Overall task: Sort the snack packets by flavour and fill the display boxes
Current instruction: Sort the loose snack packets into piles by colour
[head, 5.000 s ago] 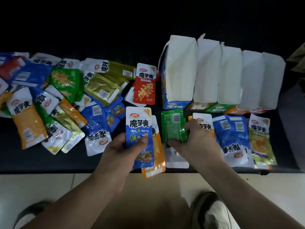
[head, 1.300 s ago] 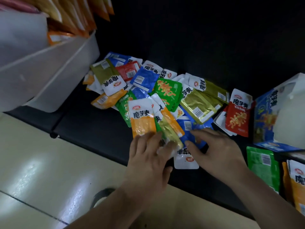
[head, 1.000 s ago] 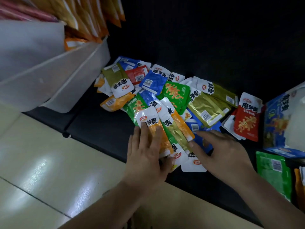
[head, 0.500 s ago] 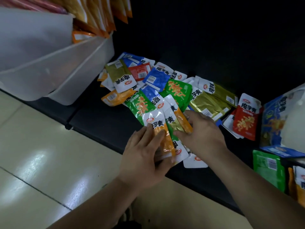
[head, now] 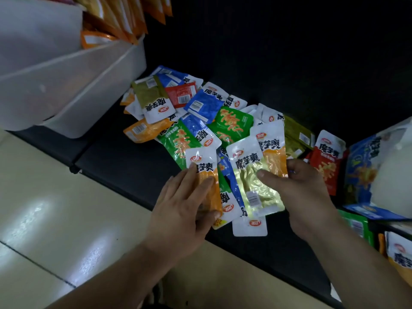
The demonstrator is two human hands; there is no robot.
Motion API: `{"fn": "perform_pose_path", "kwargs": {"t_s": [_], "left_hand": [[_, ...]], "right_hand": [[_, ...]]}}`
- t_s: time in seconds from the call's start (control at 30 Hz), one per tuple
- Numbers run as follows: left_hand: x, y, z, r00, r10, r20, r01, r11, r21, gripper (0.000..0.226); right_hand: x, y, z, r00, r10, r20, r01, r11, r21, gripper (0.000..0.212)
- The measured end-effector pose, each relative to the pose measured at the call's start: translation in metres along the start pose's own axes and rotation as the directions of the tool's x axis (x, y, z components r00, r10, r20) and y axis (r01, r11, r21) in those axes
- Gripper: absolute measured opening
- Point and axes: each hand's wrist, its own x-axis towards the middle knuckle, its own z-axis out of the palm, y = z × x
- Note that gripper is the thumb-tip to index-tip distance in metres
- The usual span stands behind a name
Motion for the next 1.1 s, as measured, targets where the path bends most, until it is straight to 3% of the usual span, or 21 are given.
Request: {"fn": "perform_pose_path", "kwargs": {"t_s": [0.13,0.23,0.33,0.43,0.57,0.7,0.77,0.83,0.9,0.93,1.03,1.1], "left_hand": [[0.012,0.036,-0.019,0.992,0.019,-0.127,-0.033,0.993,-0.110,0.047],[0.022,0.079,-0.030,0.994,-0.100,0.043,0.109,0.891,-0.441,0.041],[0.024,0.097,-0.024,0.984,-0.117,0.138,0.177,0.777,-0.604,0.046],[0.024,0.103,-0.027,0.966,-0.099,0.237,0.248,0.605,-0.757,0.018],[0.023,0.108,-0.030,0.931,-0.191,0.311,0.365,0.450,-0.815,0.021],[0.022,0.121,-0.034,0.911,-0.209,0.356,0.407,0.308,-0.860,0.021],[0.023,0.123,-0.035,0.886,-0.210,0.414,0.455,0.217,-0.864,0.023],[0.025,0.121,-0.032,0.842,-0.218,0.494,0.519,0.072,-0.852,0.022],[0.026,0.121,-0.031,0.808,-0.227,0.543,0.542,-0.075,-0.837,0.018],[0.026,0.121,-0.030,0.809,-0.237,0.538,0.534,-0.088,-0.841,0.017],[0.023,0.123,-0.022,0.868,-0.230,0.441,0.478,0.140,-0.867,0.018],[0.023,0.124,-0.018,0.878,-0.222,0.424,0.469,0.216,-0.856,0.020]], "right_hand": [[-0.013,0.012,-0.006,0.998,0.062,0.004,-0.062,0.992,0.113,0.031],[-0.029,0.014,-0.009,0.999,0.035,0.038,-0.040,0.988,0.146,0.043],[-0.042,0.011,-0.017,0.999,-0.007,0.038,-0.002,0.974,0.225,0.032],[-0.053,0.010,-0.025,0.993,0.004,0.119,-0.044,0.942,0.334,0.018],[-0.062,0.010,-0.031,0.969,0.020,0.246,-0.108,0.930,0.350,0.041],[-0.063,0.022,-0.031,0.995,0.003,0.098,-0.024,0.976,0.215,0.032],[-0.062,0.026,-0.032,0.998,0.020,0.064,-0.030,0.984,0.174,0.049],[-0.060,0.027,-0.038,0.999,0.031,0.038,-0.037,0.985,0.169,0.057],[-0.059,0.027,-0.045,1.000,-0.001,0.015,-0.001,0.990,0.138,0.045],[-0.058,0.026,-0.048,1.000,-0.012,-0.006,0.012,0.992,0.122,0.036],[-0.059,0.029,-0.055,0.998,-0.011,-0.056,0.018,0.993,0.119,0.020],[-0.063,0.029,-0.057,0.998,-0.002,-0.057,0.008,0.994,0.106,0.017]]}}
